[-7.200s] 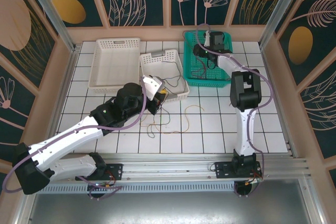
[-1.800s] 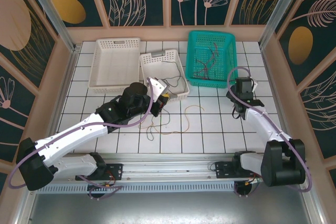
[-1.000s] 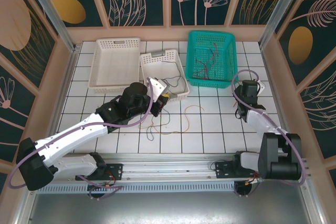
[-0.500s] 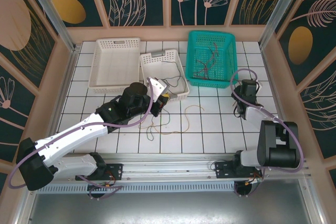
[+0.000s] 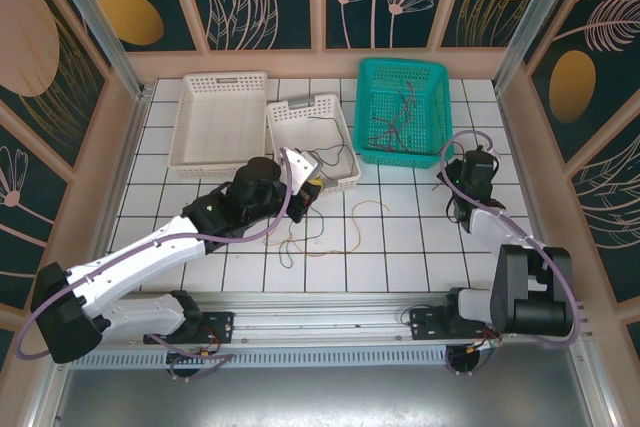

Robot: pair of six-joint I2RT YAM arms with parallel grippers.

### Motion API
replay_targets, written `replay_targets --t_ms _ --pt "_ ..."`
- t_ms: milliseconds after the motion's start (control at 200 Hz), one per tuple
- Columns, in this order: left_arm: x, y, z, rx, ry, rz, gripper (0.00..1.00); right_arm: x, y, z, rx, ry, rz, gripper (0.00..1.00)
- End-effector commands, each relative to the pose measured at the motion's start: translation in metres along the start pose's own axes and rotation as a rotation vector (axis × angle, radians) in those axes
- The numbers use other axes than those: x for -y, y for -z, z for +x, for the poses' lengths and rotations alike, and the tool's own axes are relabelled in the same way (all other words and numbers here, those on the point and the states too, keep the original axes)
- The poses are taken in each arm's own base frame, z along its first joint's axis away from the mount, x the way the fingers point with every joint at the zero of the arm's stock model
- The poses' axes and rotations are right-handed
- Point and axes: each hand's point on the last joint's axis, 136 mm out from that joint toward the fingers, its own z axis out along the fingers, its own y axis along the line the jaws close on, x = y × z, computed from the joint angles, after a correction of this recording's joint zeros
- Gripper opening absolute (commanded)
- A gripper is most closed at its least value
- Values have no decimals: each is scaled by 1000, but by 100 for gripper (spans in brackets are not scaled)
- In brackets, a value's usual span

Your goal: Untangle the cables

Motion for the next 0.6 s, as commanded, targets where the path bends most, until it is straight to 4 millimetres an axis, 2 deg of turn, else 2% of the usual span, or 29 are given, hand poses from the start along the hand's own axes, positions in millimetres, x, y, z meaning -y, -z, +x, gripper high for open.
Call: replay_targets --t_ms 0,200,330,450,596 --pt "2 2 -8 10 -6 13 0 -7 8 -7 9 6 -27 0" --pt "2 1 -7 4 -6 17 0 -26 23 -29 45 -11 -77 0" --pt "3 -1 -5 -3 -5 23 0 -56 24 -47 52 10 -131 0" --pt "3 -2 -4 -6 -4 21 0 -83 5 -49 -15 52 -145 0" --pt "2 -2 -4 -7 -4 19 0 -110 -25 -42 -82 95 -150 0"
